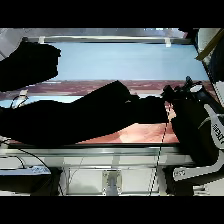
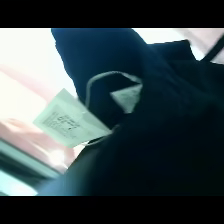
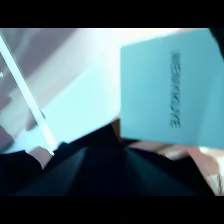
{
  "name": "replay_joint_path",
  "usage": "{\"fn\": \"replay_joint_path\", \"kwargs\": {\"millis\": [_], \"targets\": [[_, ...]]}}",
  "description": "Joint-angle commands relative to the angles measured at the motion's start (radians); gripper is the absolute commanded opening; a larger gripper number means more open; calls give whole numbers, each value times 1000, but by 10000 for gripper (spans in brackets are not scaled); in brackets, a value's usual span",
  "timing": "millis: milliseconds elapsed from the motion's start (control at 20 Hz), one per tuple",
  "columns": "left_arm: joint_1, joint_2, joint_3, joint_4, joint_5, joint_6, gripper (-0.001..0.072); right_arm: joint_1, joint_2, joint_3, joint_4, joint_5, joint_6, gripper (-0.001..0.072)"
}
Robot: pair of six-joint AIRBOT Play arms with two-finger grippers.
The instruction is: Fold the clothes and pants, and hang the long-sleeved shirts on hangers.
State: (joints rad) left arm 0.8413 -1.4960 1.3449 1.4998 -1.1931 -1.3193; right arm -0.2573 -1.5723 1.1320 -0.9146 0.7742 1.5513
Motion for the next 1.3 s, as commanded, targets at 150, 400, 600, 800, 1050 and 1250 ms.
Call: {"fn": "replay_joint_path", "kwargs": {"millis": [150,400,600,800,1050,1250], "targets": [[3,122,4,62,-5,-53,696,14,73,205,-206,281,0,388],[179,258,-85,80,-91,-91,695,-18,301,163,-488,504,-19,392],[476,341,-380,-129,24,-2,694,-169,519,-64,-336,597,-150,392],[616,275,-550,-668,73,368,693,-274,655,-296,-101,572,-233,393],[512,145,-561,-798,94,556,693,-274,663,-342,3,550,-234,392],[468,132,-561,-793,160,562,411,-274,663,-342,29,558,-233,391]]}}
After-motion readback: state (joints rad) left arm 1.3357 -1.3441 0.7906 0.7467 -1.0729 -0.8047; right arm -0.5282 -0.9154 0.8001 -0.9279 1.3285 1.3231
